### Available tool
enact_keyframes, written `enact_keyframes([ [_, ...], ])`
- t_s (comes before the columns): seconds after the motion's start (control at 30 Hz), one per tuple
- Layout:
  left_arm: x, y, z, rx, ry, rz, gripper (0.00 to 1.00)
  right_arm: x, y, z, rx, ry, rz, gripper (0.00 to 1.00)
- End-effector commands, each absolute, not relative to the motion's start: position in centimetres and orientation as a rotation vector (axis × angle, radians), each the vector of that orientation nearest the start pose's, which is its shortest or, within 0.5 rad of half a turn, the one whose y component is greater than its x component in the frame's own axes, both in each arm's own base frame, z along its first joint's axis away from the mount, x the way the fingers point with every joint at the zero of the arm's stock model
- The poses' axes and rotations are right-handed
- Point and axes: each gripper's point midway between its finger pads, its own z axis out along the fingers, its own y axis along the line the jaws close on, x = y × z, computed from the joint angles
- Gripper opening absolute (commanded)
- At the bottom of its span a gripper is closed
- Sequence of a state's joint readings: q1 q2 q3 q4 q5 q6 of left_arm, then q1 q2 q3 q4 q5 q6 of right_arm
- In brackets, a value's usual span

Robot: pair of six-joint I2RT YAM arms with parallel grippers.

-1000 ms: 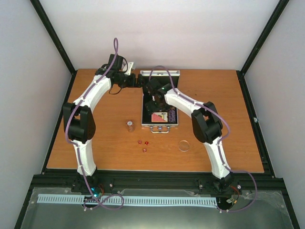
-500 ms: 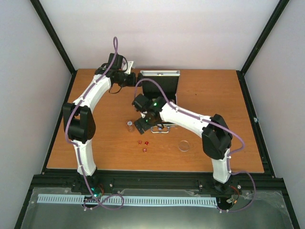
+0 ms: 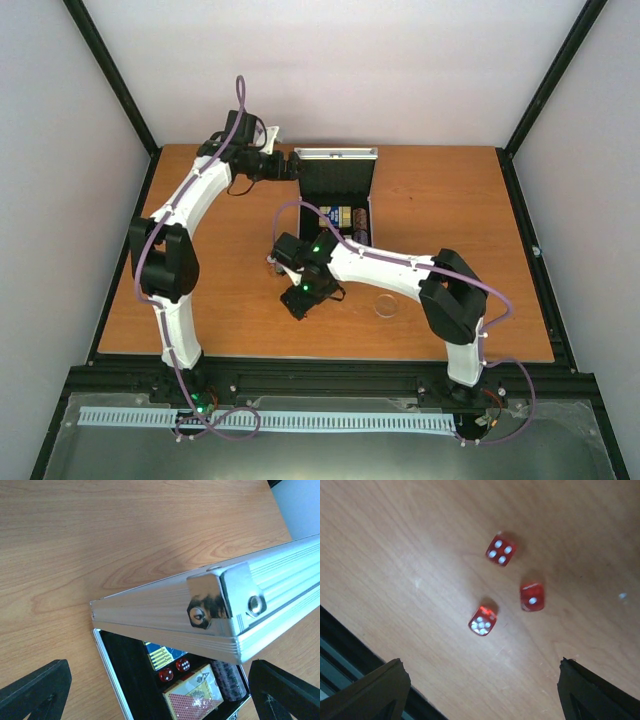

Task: Pack up texas hold em set

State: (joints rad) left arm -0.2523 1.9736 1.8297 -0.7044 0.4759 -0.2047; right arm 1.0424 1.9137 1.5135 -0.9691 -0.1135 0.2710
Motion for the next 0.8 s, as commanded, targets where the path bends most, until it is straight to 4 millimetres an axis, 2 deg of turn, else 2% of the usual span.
enact_keyframes([
  [0.0,48.4,-20.1,23.2,0.278,2.384,-0.779,1.00,16.5,36.9,7.7,-1.200,2.820,0.385,0.82],
  [0.13,48.4,-20.1,23.1,0.280,2.387,-0.777,1.00,16.0,37.6,6.7,-1.179,2.848,0.384,0.78],
  [0.3,48.3,-20.1,23.2,0.283,2.387,-0.773,1.00,16.8,37.7,5.1,-1.067,2.896,0.288,0.63],
  [0.4,48.2,-20.1,23.2,0.283,2.388,-0.774,1.00,17.6,37.1,4.4,-0.990,2.908,0.195,0.61],
  [0.63,47.9,-20.2,23.1,0.284,2.388,-0.787,1.00,18.6,37.5,3.8,-0.882,2.915,0.165,0.57],
  [0.77,48.0,-20.2,23.1,0.284,2.385,-0.792,1.00,18.6,37.9,3.5,-0.856,2.927,0.180,0.44],
])
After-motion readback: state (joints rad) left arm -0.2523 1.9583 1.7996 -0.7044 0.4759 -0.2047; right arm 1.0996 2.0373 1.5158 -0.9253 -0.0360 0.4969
